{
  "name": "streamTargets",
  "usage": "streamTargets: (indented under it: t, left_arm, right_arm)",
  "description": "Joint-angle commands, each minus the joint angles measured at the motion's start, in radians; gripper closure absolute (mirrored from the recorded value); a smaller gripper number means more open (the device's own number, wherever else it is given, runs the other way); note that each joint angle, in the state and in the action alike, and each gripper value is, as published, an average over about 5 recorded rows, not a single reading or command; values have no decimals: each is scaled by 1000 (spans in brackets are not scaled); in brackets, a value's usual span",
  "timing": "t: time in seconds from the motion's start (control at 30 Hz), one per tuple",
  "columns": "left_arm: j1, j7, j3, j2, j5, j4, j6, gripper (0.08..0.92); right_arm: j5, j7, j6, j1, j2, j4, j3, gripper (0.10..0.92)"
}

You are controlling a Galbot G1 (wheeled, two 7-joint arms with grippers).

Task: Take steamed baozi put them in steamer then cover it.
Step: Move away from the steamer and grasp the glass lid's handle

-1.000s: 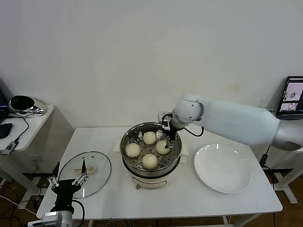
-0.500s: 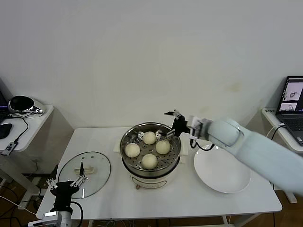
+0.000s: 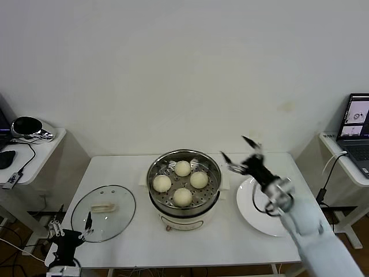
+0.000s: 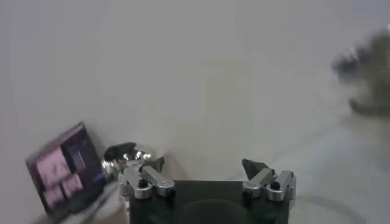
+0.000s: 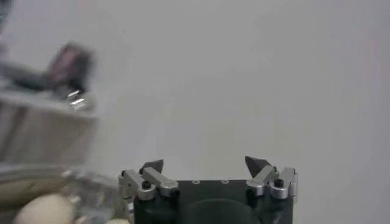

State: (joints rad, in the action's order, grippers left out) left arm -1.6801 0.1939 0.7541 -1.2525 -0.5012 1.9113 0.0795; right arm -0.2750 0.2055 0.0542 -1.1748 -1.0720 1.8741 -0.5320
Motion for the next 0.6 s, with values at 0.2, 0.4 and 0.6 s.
streamTargets:
  t: [0.2,0.4,0.6]
  left_arm:
    - [110,3,-34,149,-688,-294,96,177]
    - [229,-14,-93,172,-693,-350,89,177]
    - [342,-17,-126,181,-687,-415,88,177]
  right_arm:
    - [69,-94,112,-451,-309,16,-511,203]
    - [66,-109,106,-449,-315,23,-524,203]
    - [58,-108,105,-460,-318,28,-524,203]
